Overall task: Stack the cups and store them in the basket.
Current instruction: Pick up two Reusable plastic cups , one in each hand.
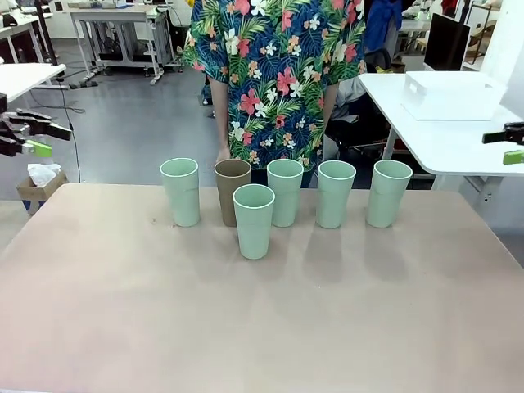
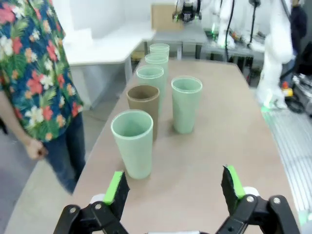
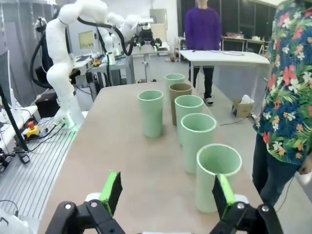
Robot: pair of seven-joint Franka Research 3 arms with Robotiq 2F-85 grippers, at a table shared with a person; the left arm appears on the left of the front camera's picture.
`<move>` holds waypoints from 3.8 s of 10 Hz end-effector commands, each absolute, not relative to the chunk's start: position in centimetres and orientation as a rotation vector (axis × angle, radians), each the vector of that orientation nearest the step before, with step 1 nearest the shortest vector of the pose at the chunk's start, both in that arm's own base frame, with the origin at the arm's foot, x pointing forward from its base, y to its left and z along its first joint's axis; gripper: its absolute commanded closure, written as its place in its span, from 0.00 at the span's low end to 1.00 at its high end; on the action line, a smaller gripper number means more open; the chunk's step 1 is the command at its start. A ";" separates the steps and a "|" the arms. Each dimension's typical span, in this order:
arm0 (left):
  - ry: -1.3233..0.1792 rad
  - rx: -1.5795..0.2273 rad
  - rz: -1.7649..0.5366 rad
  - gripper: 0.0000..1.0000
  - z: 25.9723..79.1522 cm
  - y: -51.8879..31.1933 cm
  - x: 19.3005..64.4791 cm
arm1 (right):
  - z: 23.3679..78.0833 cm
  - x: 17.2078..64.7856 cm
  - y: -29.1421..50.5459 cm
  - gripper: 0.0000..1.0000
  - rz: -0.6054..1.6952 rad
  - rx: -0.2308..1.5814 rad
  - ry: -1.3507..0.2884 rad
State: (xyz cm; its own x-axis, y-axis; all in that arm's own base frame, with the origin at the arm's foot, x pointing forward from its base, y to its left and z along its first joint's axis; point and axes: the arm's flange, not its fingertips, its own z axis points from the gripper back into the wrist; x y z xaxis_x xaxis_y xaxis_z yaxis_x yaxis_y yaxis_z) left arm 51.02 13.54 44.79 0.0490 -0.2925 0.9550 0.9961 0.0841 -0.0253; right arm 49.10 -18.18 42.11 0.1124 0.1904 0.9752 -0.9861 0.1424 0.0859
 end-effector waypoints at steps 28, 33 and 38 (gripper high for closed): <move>-1.266 -1.242 -1.129 0.00 23.5 1.7 57.5 | 23.6 60.1 -11.4 0.00 0.978 1.061 -1.174; -1.310 -1.176 -1.126 0.00 23.1 0.3 58.3 | 22.8 60.5 -9.9 0.00 0.983 1.070 -1.199; -1.313 -1.192 -1.141 0.00 23.0 -0.8 58.9 | 23.0 59.8 -9.7 0.00 0.965 1.104 -1.206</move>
State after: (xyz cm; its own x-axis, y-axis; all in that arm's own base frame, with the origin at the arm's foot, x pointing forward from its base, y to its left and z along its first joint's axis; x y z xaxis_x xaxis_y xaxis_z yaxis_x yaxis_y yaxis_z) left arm 58.59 -0.23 22.85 -0.0030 0.0525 0.9986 0.9980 0.0639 -0.0004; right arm 59.84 -9.96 22.60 0.1472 0.0159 0.9890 -0.9694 0.2007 0.1411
